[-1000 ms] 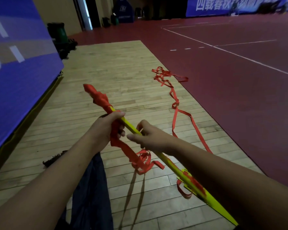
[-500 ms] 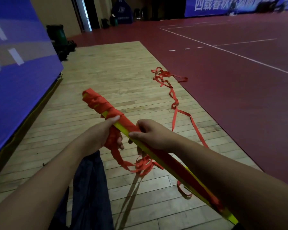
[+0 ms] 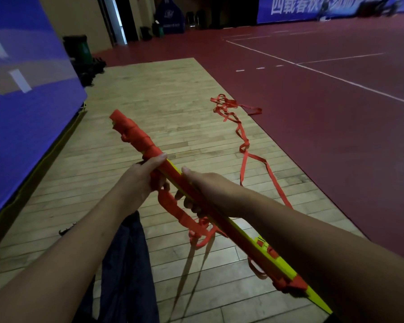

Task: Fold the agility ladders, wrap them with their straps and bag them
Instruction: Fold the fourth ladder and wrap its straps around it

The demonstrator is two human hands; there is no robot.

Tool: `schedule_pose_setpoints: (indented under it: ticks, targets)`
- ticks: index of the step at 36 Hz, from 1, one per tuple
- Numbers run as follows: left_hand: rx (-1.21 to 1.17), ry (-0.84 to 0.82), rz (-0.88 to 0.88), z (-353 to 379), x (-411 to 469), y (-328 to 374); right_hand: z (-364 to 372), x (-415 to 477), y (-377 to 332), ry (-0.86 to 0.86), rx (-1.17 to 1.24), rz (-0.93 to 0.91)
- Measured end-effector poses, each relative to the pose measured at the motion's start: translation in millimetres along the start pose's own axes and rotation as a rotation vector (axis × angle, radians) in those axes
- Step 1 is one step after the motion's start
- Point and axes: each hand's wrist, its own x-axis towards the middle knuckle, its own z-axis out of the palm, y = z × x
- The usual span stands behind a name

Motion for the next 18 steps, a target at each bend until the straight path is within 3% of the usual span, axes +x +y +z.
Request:
schedule_pose_setpoints:
  ticks: [5,9,14,18]
  targets:
    - [0.267,0.012,-0.121,4,-6,-2,4,3,2,0.184,-0.298,-0.081]
    - [0.149,0.016,-0.133,10,-8,-2,2,5,-1,0.256,-0.496,-0.090]
    - [-0.040,0.000,-0.095,10,-5,-1,2,0,-10,0.197,-0.405,-0.123]
    - [0.201,-0.049,-0.070,8,-6,-1,3,-4,-8,0.053,-0.098,-0.097]
